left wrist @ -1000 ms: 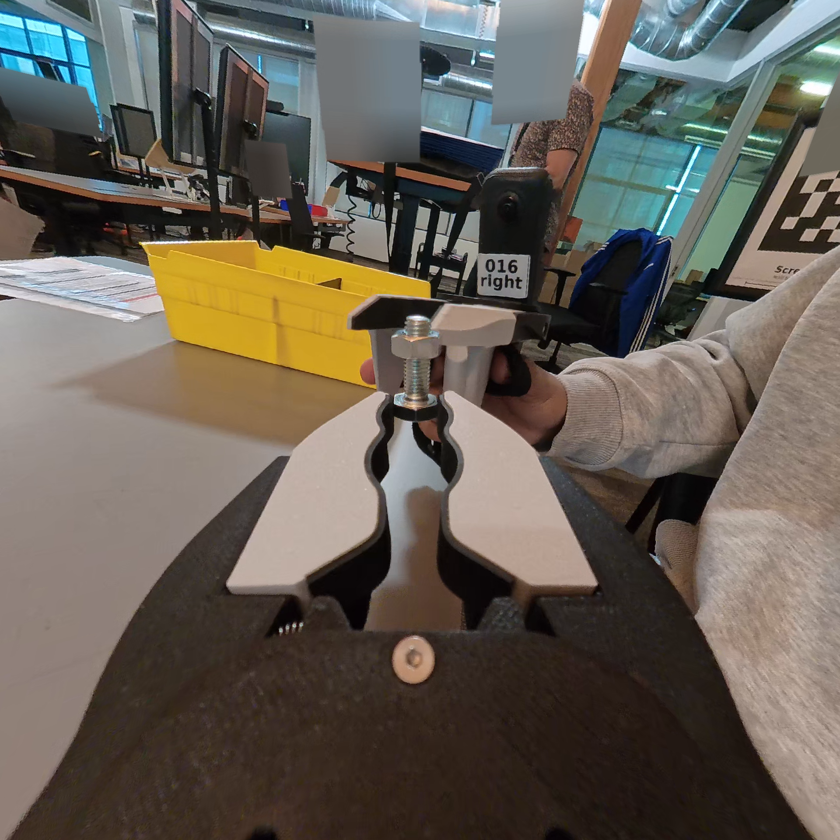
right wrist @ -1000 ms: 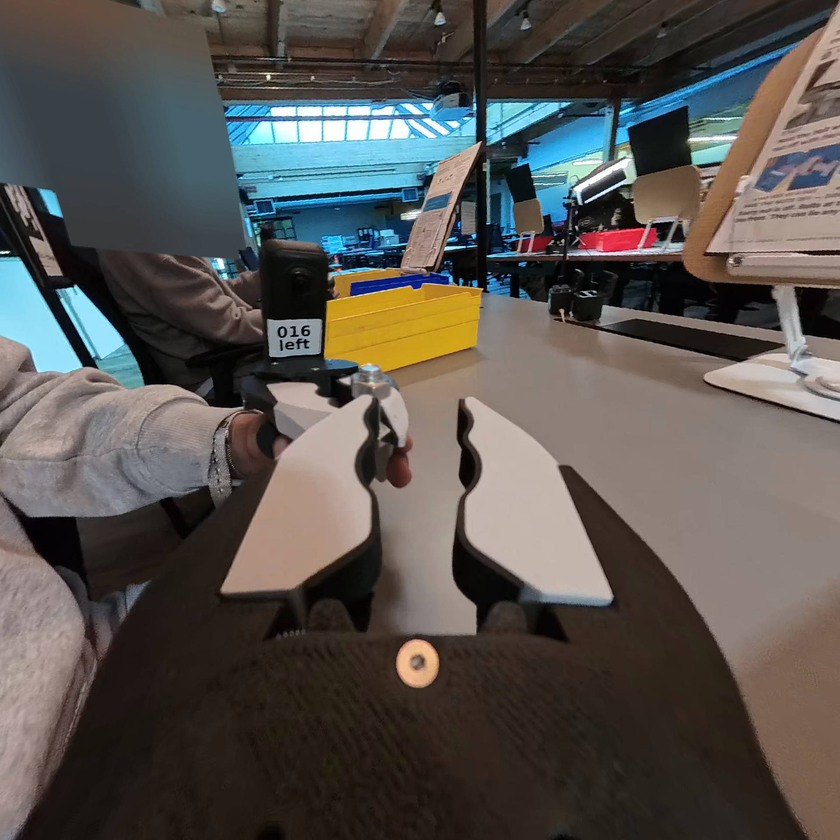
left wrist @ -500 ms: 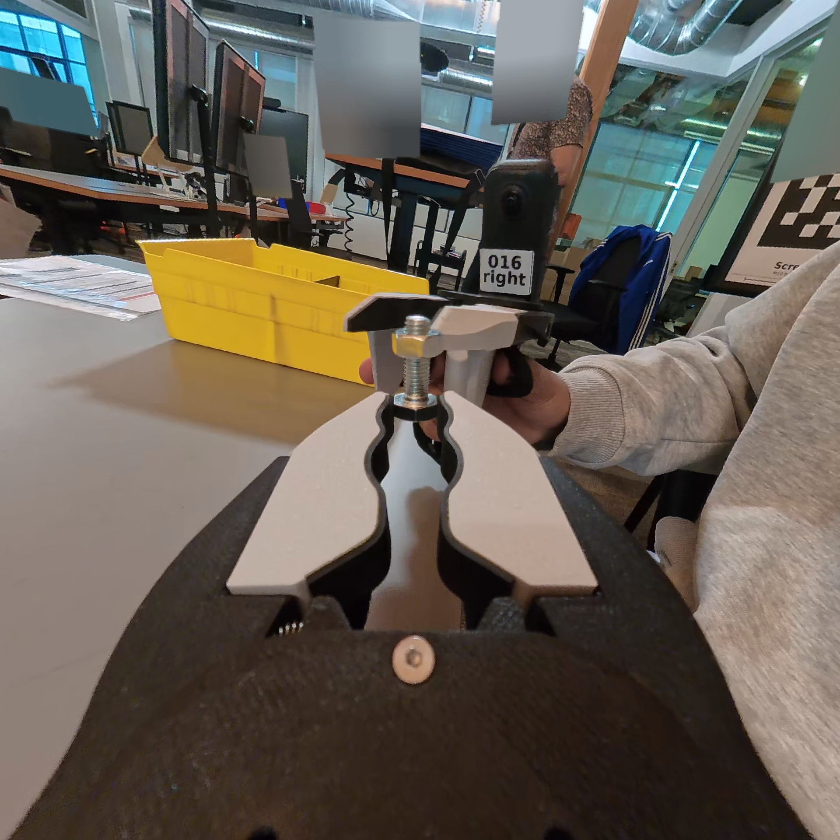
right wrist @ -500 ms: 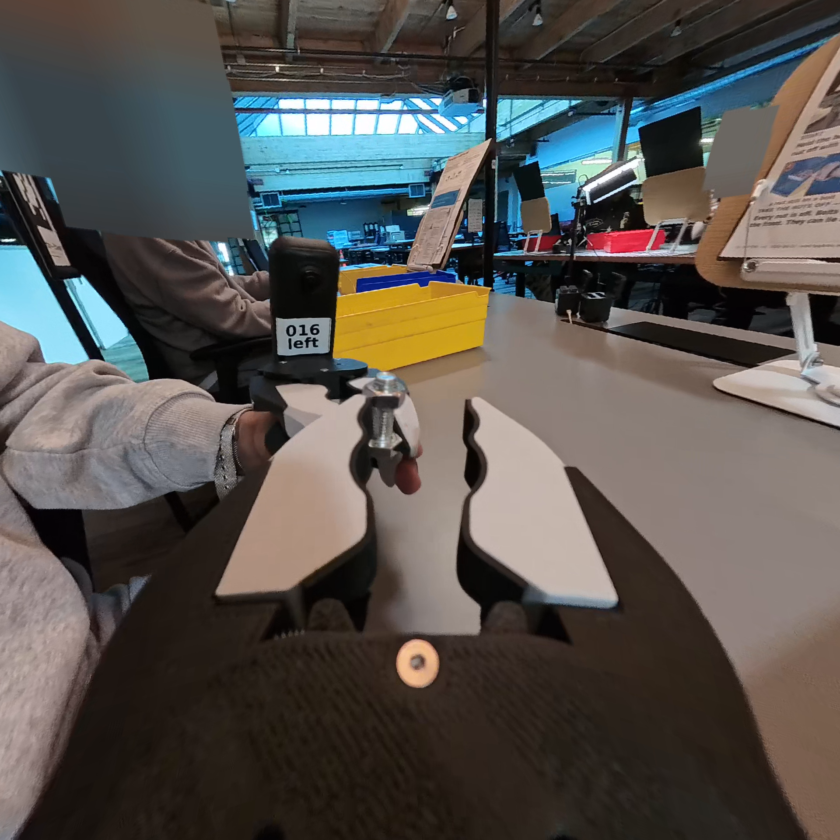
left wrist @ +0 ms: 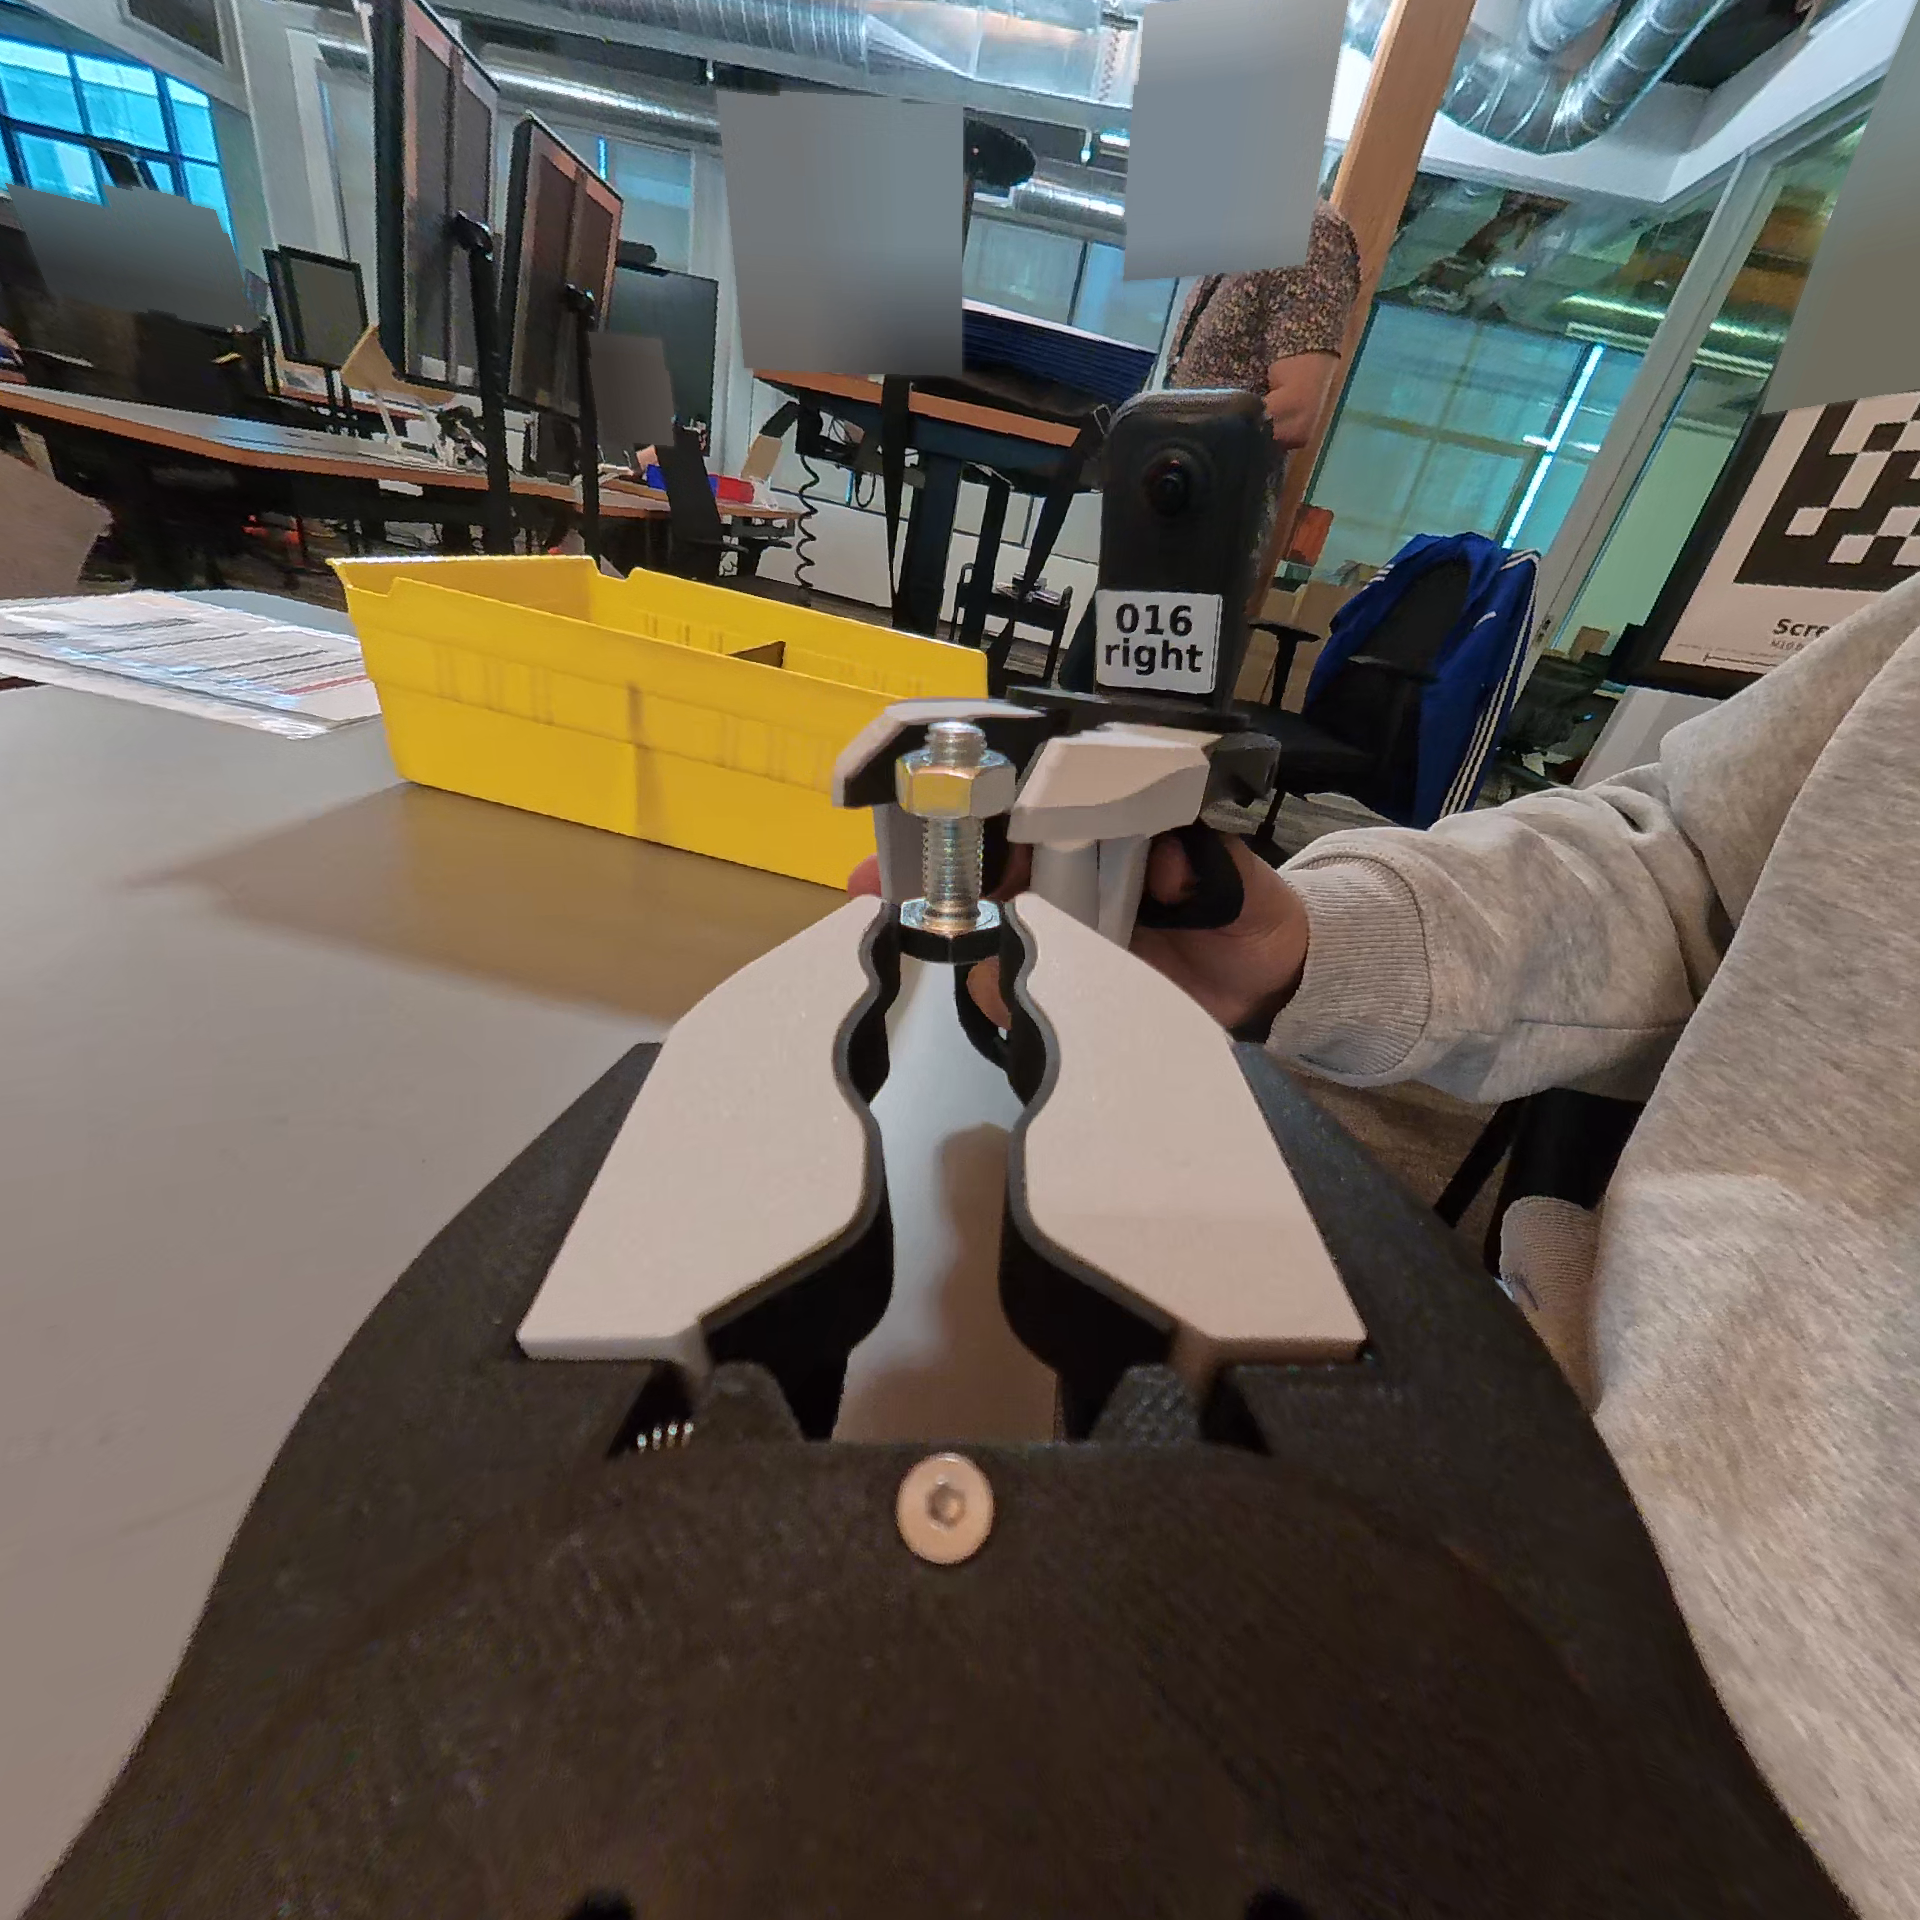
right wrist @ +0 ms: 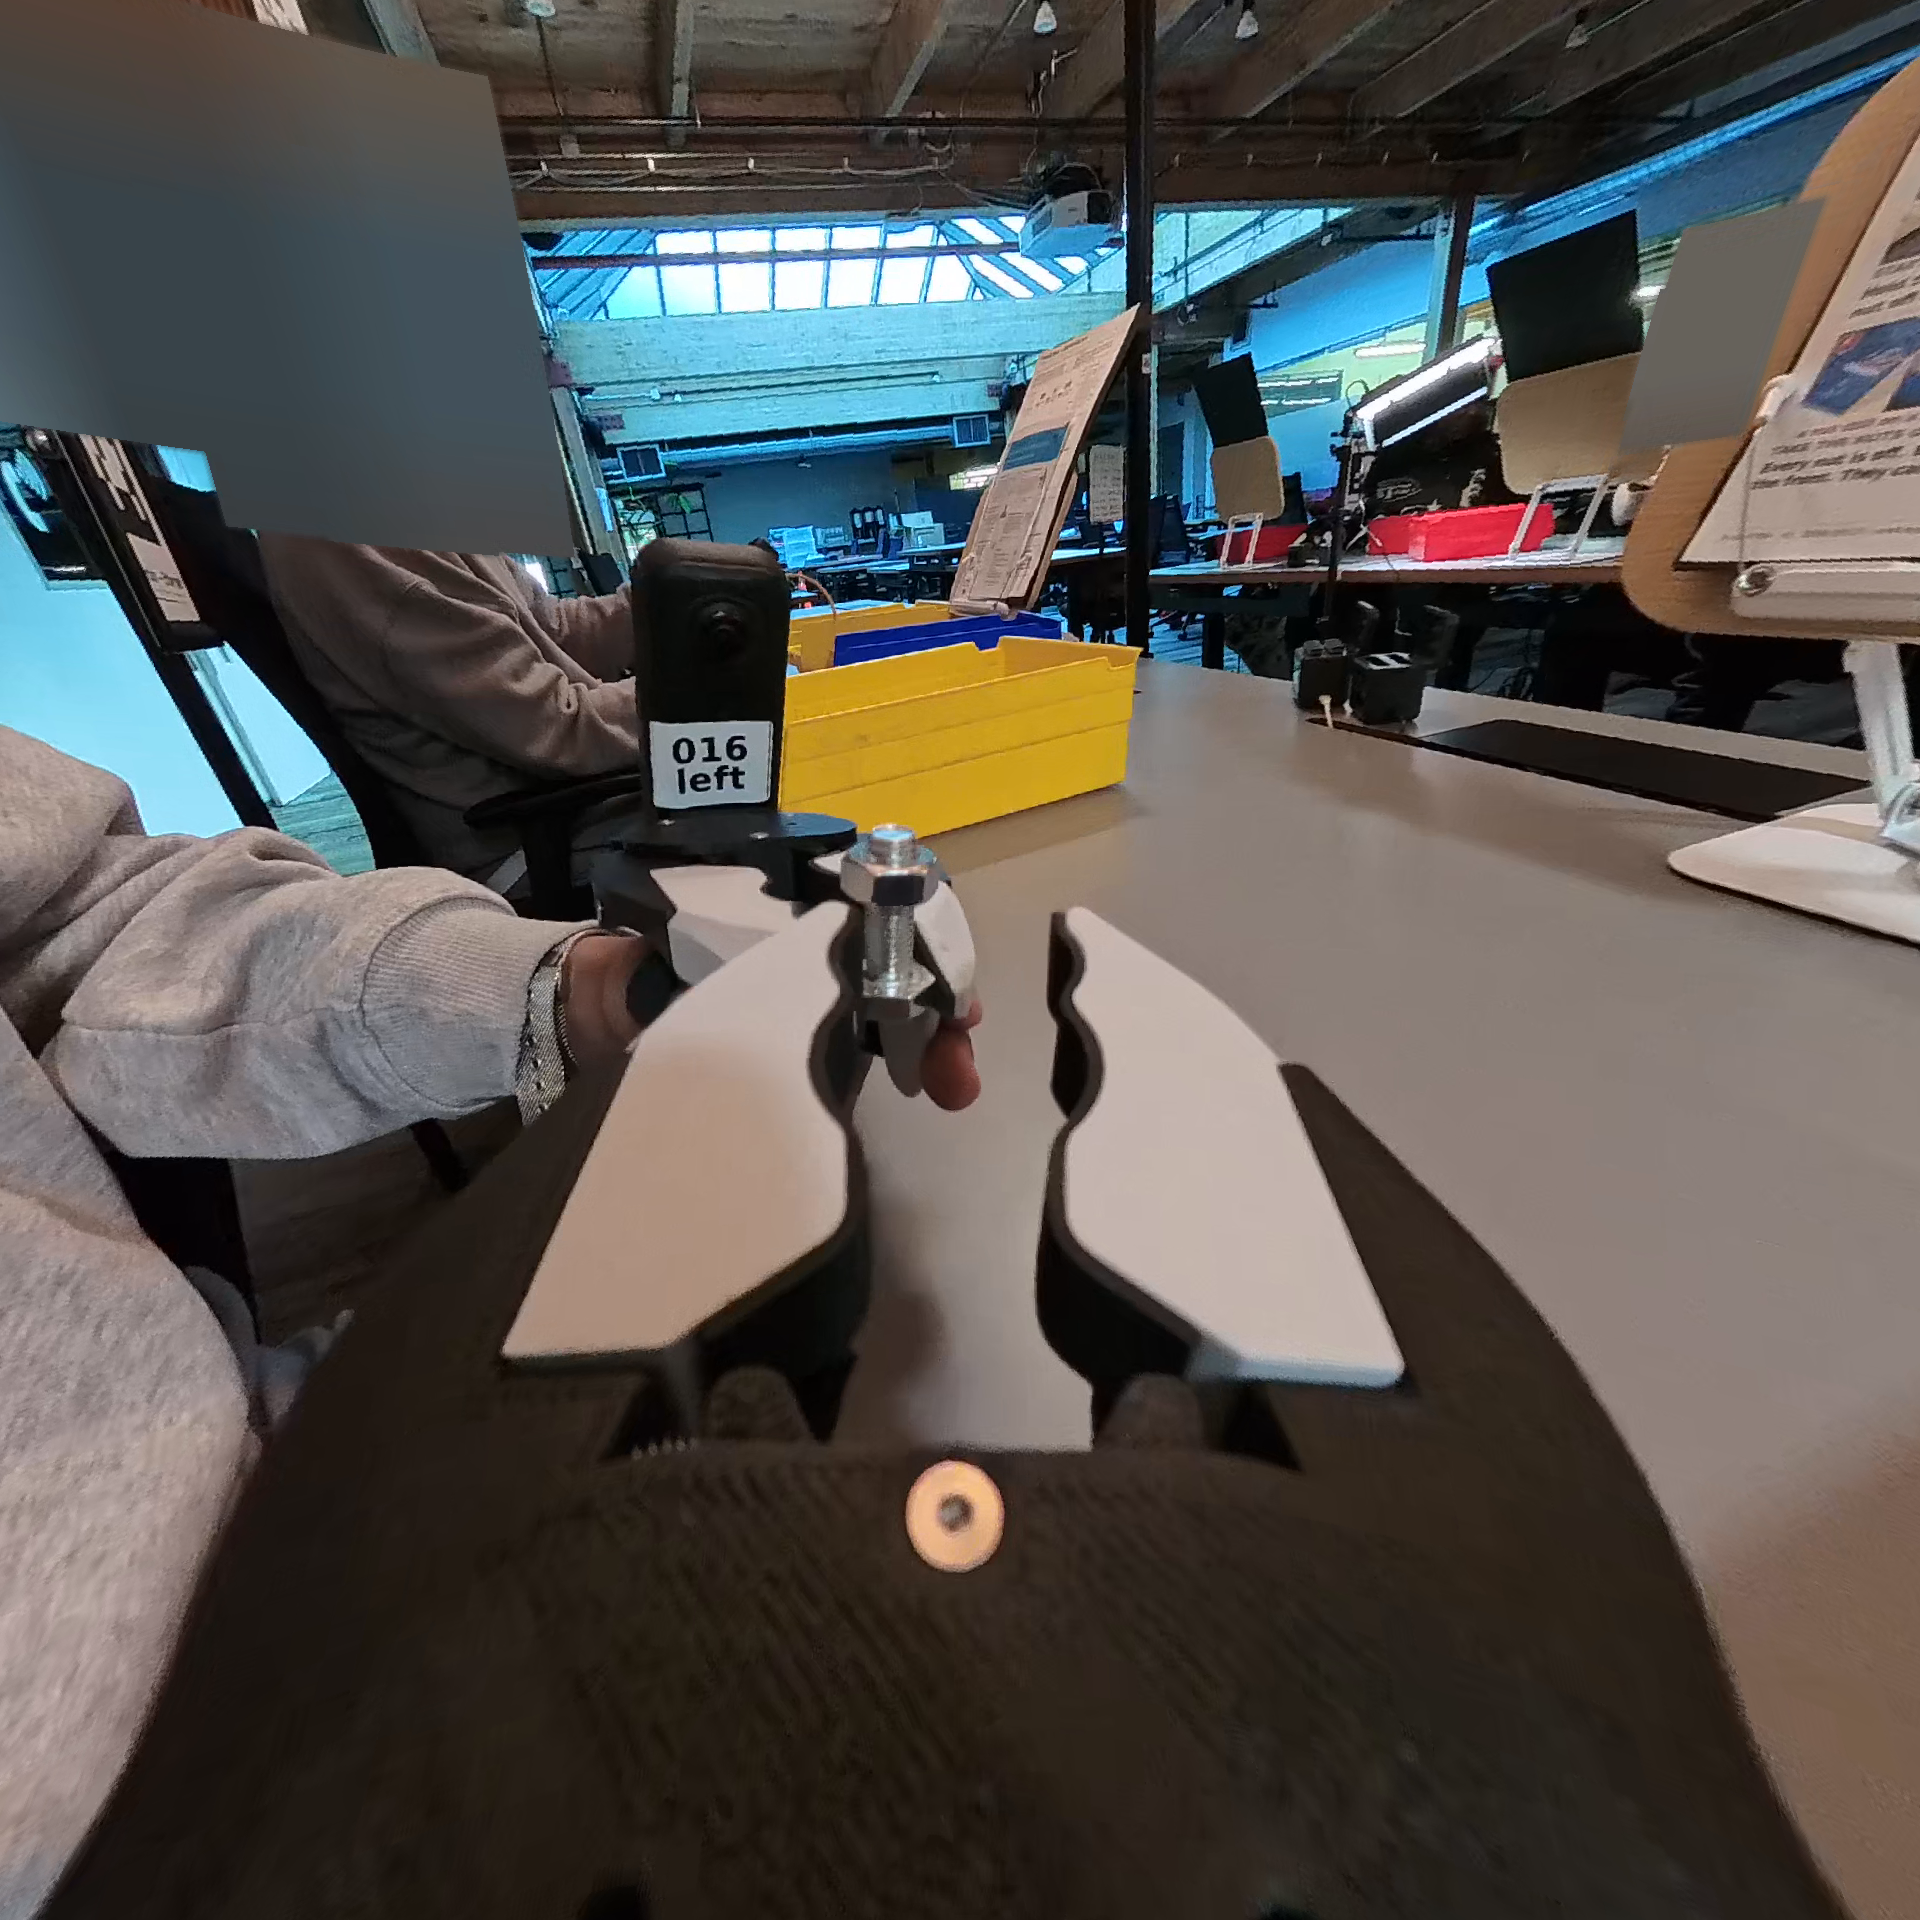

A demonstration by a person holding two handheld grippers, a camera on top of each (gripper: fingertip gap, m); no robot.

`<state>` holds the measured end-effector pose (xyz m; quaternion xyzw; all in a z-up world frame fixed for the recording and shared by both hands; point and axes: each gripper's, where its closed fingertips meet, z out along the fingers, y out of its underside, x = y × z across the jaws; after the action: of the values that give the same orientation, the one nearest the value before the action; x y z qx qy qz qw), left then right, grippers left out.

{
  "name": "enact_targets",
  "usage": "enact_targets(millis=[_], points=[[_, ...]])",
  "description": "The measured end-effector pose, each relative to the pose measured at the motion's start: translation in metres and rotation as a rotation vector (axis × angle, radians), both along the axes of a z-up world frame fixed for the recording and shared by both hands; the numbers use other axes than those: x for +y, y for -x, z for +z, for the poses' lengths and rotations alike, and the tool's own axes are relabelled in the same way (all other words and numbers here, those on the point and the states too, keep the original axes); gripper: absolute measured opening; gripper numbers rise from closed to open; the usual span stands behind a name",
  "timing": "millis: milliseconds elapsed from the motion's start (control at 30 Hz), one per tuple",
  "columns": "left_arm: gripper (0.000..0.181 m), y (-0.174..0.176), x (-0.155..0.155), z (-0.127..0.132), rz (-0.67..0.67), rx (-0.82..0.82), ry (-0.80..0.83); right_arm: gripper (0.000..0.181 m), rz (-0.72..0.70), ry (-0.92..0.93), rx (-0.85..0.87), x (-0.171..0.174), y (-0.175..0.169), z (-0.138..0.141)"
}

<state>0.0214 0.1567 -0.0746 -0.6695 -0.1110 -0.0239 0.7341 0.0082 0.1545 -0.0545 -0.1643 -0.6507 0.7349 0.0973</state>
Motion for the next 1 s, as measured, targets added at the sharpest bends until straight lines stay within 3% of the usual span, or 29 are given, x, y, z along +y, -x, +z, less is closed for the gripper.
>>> enact_targets(millis=[433, 1000], points=[[0.018, -0.004, 0.003, -0.003, -0.014, 0.016, 0.024, 0.01, 0.109, -0.037, -0.046, -0.011, -0.014, -0.009], [0.022, -0.007, 0.005, -0.004, -0.026, 0.019, 0.029, 0.009, 0.128, -0.052, -0.062, -0.012, -0.015, -0.011]])
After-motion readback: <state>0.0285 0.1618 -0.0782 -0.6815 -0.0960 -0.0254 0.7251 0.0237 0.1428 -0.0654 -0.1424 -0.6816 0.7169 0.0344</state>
